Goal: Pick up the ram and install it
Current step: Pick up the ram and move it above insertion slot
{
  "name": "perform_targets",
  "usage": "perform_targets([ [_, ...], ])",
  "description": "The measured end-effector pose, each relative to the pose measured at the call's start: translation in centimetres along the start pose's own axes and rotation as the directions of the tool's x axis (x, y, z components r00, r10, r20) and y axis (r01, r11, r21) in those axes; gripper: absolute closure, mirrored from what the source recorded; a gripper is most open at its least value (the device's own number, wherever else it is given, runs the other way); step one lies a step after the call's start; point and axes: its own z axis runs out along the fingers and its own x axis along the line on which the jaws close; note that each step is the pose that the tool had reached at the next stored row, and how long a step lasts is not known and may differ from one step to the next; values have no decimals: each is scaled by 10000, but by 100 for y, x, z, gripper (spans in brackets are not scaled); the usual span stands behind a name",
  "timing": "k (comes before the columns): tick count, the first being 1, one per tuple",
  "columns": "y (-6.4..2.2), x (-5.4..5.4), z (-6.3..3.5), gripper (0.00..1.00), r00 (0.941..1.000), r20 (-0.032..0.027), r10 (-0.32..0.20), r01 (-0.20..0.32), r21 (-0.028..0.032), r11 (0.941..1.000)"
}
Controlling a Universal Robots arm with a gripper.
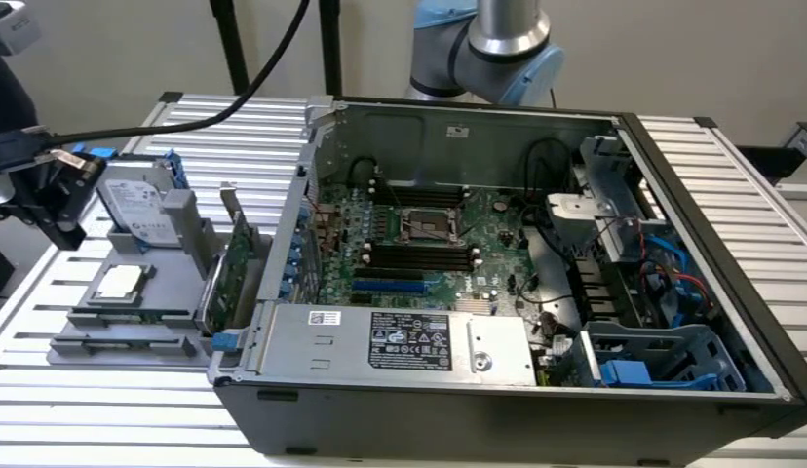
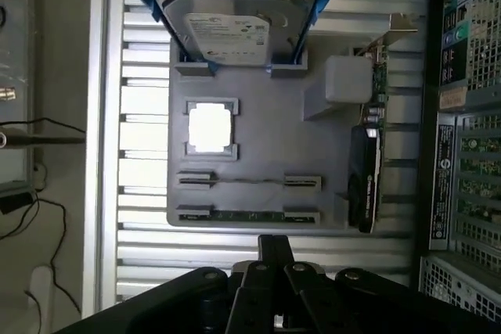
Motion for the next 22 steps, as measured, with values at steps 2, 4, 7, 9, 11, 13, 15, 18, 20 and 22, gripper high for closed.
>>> perform_targets([
  [2, 0, 0, 11, 100, 9993, -18, -376, 376, -4, 9993],
  [4, -1, 0, 21, 100, 9973, -35, -729, 729, -7, 9973],
  [7, -2, 0, 37, 100, 9919, -61, -1270, 1270, -15, 9919],
  [9, -2, 1, 48, 100, 9866, -77, -1631, 1631, -21, 9866],
  [11, -3, 1, 59, 100, 9799, -94, -1990, 1990, -28, 9800],
  [13, -3, 1, 70, 100, 9722, -109, -2340, 2340, -35, 9722],
  [15, -4, 1, 81, 100, 9628, -126, -2698, 2698, -43, 9629],
  [18, -5, 1, 98, 100, 9468, -148, -3214, 3213, -55, 9469],
  [20, -5, 1, 110, 100, 9343, -165, -3562, 3561, -65, 9344],
  [22, -6, 1, 124, 100, 9209, -178, -3895, 3894, -74, 9210],
])
